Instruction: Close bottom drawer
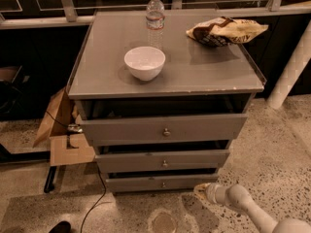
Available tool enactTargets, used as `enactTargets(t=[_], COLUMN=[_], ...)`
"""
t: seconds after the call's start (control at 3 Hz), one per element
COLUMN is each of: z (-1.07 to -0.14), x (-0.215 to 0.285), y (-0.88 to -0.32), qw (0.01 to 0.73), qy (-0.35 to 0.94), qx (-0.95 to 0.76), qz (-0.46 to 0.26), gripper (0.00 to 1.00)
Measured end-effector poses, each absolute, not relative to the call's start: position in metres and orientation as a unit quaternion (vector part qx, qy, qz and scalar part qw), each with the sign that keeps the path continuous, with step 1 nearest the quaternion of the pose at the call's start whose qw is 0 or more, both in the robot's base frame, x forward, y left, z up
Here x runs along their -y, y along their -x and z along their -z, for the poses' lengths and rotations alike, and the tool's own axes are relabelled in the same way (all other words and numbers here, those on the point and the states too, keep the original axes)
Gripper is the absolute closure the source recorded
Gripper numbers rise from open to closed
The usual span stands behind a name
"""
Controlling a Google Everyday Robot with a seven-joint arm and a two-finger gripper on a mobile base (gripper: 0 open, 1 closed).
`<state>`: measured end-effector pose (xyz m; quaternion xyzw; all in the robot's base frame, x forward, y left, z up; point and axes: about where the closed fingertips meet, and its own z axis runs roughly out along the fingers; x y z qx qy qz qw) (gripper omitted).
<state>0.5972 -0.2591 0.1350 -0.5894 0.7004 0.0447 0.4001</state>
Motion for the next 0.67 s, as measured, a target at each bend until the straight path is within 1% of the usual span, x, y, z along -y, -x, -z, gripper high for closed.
enactTargets(t=[0.33, 0.67], z=[-0.132, -0.137], x=[0.261, 0.269], y=[-0.537, -0.484], qw=[0.304, 0.221], qy=[0.616, 0.610], qx=[-0.717, -0.738], qz=[-0.120, -0.187], gripper=[1.00, 1.00])
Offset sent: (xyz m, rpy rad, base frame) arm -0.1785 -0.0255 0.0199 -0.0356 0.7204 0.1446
